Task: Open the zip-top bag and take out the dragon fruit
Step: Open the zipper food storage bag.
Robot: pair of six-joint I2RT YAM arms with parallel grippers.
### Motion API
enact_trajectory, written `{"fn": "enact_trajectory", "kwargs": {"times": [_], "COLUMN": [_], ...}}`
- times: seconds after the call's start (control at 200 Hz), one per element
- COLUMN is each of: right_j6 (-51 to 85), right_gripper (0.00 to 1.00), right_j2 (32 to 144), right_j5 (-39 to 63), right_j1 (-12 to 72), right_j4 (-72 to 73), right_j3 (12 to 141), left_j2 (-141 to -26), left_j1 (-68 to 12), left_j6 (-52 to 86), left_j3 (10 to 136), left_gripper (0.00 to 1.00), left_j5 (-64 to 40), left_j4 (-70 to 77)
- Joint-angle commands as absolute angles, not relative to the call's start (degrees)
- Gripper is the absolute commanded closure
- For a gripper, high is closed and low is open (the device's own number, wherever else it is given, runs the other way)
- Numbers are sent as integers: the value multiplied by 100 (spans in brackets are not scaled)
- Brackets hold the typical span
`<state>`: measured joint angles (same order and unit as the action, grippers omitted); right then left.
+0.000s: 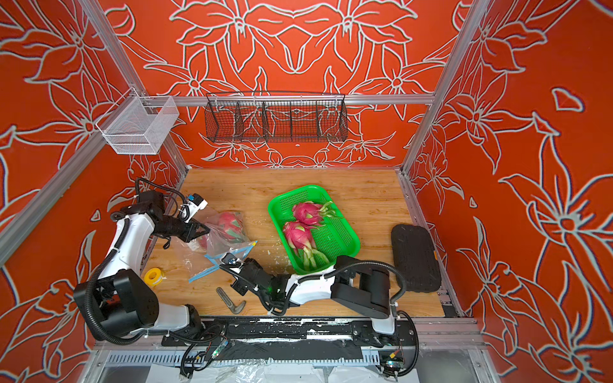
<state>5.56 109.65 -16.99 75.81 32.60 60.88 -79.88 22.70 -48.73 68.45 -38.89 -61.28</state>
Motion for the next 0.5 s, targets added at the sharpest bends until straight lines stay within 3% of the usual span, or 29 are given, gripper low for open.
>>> {"fn": "enact_trajectory", "kwargs": {"times": [0.0, 0.08, 0.235, 0.305, 0.495], "right_j6": [795, 899, 1125, 1263, 1489], "right_gripper": [90, 87, 83, 83, 83], "right_j2": [11344, 11666, 12079, 12137, 12012], "right_j5": [-1542, -1477, -1464, -1479, -1538], "right_j1": [7343, 7125, 6841, 6763, 6716], "right_j4": [3250, 3209, 2780, 2690, 2526], "right_j3": [6565, 6896, 7386, 7378, 6906], "left_j2": [-7823, -7751, -7697, -7880, -8839], "left_j1": [2218, 2224, 2730, 3051, 3138], "left_j6": [-5080, -5156, -5584, -5678, -5036], "left_j3": [6802, 6857, 7185, 7399, 7504], "left_gripper": [94, 70, 34, 26, 23], "left_j5": [-3954, -3649, -3166, -3094, -2711], "left_j4": [-6409, -6453, -6549, -6471, -5554]}}
